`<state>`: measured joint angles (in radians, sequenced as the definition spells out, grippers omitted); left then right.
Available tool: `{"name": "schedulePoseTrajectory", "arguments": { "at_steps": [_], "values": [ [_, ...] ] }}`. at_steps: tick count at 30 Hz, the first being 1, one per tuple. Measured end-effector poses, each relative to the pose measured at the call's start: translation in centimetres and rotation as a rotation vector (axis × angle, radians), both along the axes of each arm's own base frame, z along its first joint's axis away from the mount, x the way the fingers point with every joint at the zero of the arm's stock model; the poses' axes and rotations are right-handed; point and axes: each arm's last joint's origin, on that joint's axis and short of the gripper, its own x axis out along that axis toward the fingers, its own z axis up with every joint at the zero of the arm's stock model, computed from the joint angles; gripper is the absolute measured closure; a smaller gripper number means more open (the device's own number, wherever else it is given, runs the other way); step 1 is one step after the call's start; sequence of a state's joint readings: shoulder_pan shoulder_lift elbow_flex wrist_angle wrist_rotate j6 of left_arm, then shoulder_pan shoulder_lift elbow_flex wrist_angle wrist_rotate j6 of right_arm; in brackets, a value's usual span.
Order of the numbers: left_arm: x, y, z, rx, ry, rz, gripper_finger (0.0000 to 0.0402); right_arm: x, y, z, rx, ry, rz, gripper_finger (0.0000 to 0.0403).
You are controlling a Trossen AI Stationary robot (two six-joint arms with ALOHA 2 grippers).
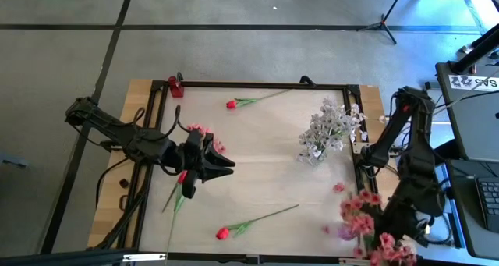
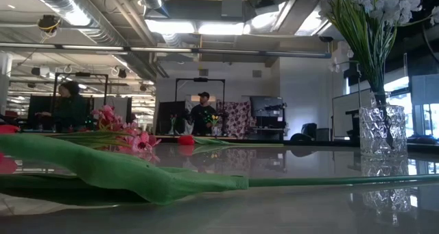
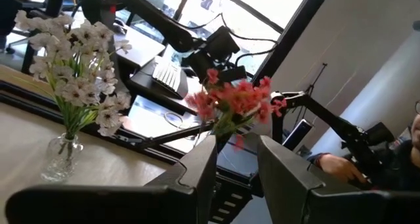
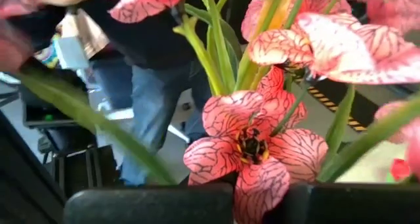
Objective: Sort flowers into vase by color
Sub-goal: Put the right pink flowers into the violet vase
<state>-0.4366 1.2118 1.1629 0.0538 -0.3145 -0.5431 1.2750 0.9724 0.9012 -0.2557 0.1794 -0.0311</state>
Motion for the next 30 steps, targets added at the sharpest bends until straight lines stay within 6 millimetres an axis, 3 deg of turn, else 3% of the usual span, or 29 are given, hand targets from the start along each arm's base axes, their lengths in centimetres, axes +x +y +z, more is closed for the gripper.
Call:
{"name": "schedulePoseTrajectory", "arguments": {
  "at_steps": [8, 17, 30],
  "values": [
    [0.0, -0.1, 0.0, -0.006, -0.002, -0.003, 0.0295, -1.6, -0.9, 0.6, 0.057, 0.042, -0.093, 0.0382],
    [-0.1, -0.1, 0.0, -0.006, -0.002, -0.005, 0.0295, -1.4, -0.8, -1.0, 0.11, 0.119, -0.178, 0.0355],
    [0.0, -0.1, 0.0, 0.003, -0.001, -0.005, 0.0295, -1.6, -1.3, -1.0, 0.165, 0.308, -0.24, 0.0219]
  ]
}}
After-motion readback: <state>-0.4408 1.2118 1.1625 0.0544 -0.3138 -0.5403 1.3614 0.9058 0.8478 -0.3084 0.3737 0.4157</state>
